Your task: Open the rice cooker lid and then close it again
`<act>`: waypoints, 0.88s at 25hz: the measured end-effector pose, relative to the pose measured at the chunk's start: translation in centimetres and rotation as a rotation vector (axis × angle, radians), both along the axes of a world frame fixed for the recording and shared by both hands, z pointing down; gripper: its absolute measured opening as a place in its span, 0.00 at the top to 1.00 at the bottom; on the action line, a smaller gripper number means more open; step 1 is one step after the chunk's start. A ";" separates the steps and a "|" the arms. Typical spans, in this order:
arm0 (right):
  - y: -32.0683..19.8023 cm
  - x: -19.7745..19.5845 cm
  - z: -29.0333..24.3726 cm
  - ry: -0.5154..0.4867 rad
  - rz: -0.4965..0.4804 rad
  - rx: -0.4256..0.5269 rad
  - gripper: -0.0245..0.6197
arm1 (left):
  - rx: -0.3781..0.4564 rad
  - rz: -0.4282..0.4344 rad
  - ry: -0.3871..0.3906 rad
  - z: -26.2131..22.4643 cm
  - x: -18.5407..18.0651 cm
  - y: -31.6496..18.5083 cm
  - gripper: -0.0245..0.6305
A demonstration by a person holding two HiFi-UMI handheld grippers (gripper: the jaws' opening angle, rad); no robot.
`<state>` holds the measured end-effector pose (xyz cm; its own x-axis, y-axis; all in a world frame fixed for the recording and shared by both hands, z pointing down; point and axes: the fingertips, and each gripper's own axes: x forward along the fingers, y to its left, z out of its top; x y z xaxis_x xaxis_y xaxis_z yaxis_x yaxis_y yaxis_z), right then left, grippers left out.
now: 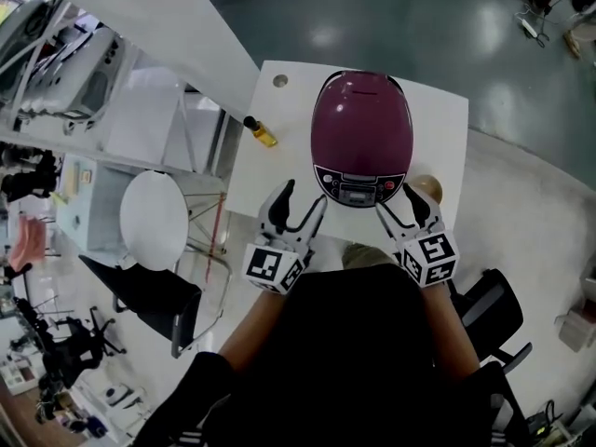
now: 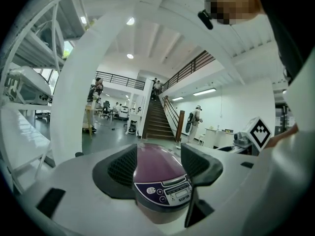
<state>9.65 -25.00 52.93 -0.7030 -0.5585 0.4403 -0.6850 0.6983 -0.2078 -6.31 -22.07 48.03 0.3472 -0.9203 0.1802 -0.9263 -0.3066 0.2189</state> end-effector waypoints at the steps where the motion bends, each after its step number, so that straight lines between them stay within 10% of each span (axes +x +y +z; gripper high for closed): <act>1: -0.2 -0.1 0.1 -0.002 -0.015 -0.002 0.57 | 0.003 -0.018 0.006 -0.1 -0.1 -0.7 0.57; 11: -1.8 -1.9 0.8 -0.030 -0.086 -0.019 0.58 | 0.020 -0.069 -0.013 -0.5 -0.9 -2.9 0.57; 16: -2.0 -3.1 0.4 -0.027 -0.045 -0.006 0.94 | 0.035 -0.004 -0.011 -1.1 -1.5 -3.9 0.57; 22: -2.8 -3.7 2.7 0.104 -0.016 -0.047 0.96 | 0.049 0.075 0.019 -1.6 -1.0 -5.1 0.57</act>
